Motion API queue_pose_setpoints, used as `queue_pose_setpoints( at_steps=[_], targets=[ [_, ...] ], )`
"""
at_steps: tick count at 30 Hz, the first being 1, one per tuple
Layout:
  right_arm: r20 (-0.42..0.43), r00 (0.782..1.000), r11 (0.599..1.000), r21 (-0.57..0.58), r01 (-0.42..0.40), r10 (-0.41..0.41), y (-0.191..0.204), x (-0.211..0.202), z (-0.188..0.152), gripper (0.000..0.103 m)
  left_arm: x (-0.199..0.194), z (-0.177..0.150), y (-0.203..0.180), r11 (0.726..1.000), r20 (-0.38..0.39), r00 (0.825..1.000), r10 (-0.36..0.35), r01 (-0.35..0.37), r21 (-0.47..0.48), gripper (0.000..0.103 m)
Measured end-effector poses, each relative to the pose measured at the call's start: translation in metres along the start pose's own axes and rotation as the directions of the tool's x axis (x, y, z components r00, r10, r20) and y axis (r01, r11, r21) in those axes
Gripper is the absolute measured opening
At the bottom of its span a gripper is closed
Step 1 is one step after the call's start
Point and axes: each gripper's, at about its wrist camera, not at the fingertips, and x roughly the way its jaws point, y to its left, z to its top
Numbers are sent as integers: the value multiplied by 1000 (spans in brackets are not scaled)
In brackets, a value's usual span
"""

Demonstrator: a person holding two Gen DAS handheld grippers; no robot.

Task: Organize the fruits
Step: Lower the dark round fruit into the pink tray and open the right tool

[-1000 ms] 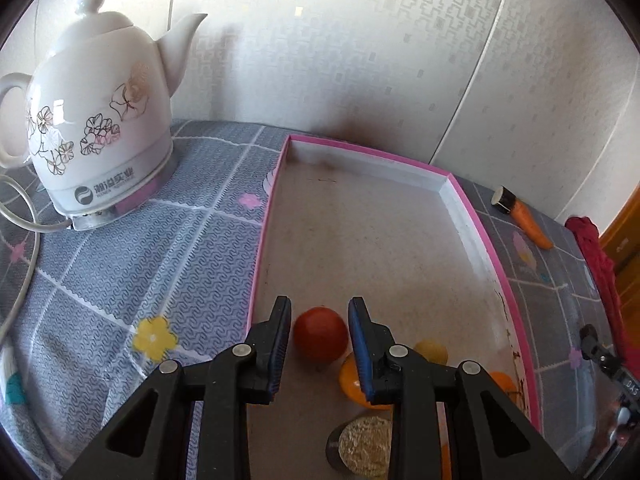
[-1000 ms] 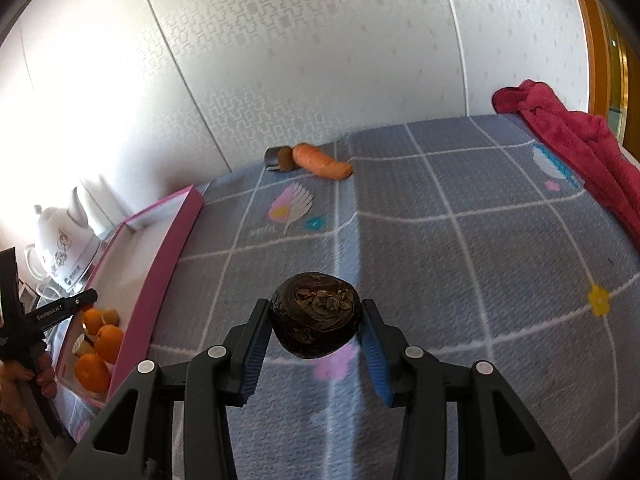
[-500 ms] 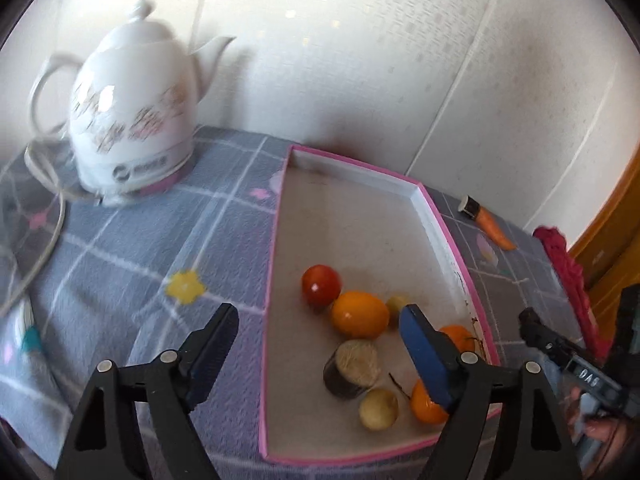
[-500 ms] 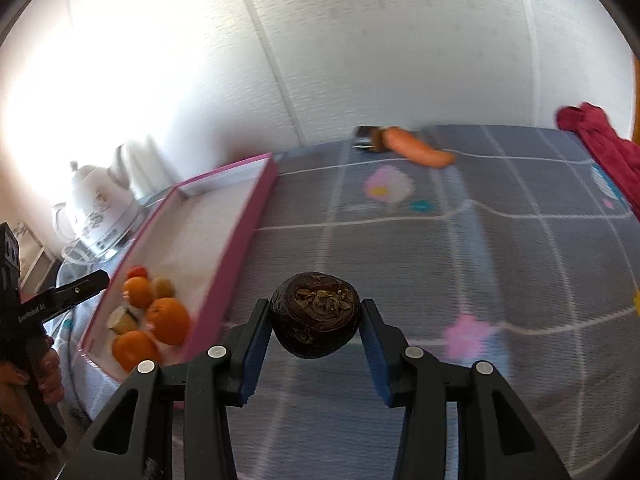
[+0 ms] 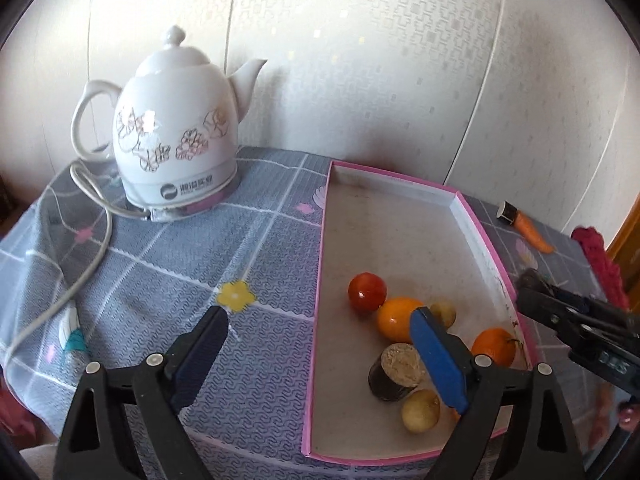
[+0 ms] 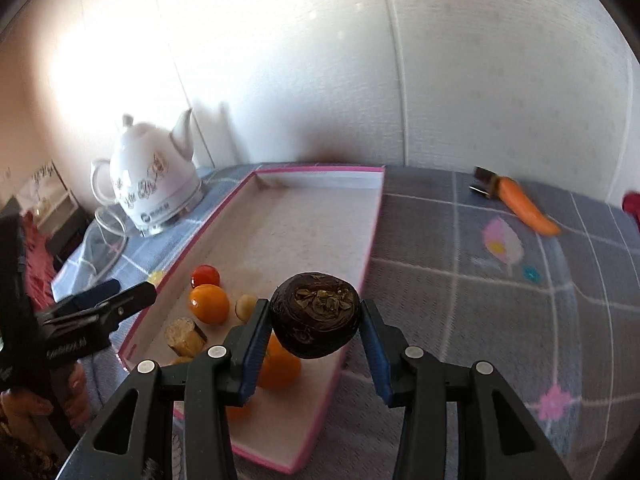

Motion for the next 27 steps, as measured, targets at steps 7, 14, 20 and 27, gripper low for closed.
queue_pose_setpoints(
  at_steps=[7,14,20,27],
  targets=[
    [-35,999,998,-56,18,-20,16,24,9,45,-3,-1,-2,1000,13,1000,0,0,2,96],
    [-81,994,995,-75,66,-72,16,46,15,45,-4,-1,-1,1000,15,1000,-19,19,-10,96],
    [-101,991,995,-70,78,-85,11,58,19,45,-3,-1,-3,1000,14,1000,-19,19,2,96],
    [-107,989,993,-74,90,-98,11,69,26,45,-3,-3,-9,1000,20,1000,-23,22,20,97]
  ],
)
